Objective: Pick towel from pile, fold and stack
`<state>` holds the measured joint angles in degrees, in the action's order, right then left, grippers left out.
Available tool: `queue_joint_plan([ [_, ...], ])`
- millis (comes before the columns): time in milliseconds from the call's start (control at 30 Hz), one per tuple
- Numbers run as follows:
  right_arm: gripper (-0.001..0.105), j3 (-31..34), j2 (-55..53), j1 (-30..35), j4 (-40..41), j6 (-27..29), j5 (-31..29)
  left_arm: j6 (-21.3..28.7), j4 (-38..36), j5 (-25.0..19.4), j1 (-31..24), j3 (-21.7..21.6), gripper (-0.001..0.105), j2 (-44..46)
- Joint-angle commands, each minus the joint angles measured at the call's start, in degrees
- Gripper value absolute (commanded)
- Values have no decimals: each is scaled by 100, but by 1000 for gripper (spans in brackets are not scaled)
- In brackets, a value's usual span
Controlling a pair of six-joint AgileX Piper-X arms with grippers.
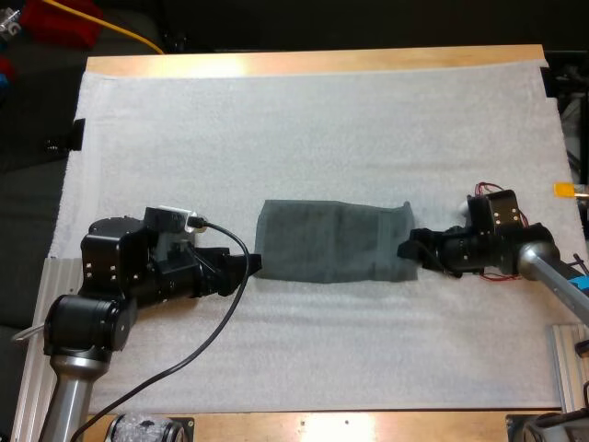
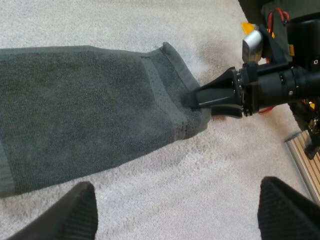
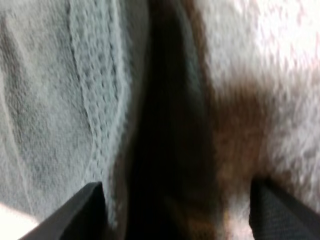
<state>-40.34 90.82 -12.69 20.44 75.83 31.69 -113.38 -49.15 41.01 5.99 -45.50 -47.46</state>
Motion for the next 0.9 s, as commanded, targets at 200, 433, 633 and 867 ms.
queue_joint_plan([
  [200,62,3,11,-14,-340,-77,-24,-29,18,38,-2,-36,65,35],
  [433,62,3,354,-27,-597,-354,621,-29,18,38,-2,-36,65,35],
  [633,62,3,381,-30,-692,-521,835,-29,18,38,-2,-36,65,35],
  [867,62,3,494,-30,-795,-682,1006,-29,18,38,-2,-36,65,35],
])
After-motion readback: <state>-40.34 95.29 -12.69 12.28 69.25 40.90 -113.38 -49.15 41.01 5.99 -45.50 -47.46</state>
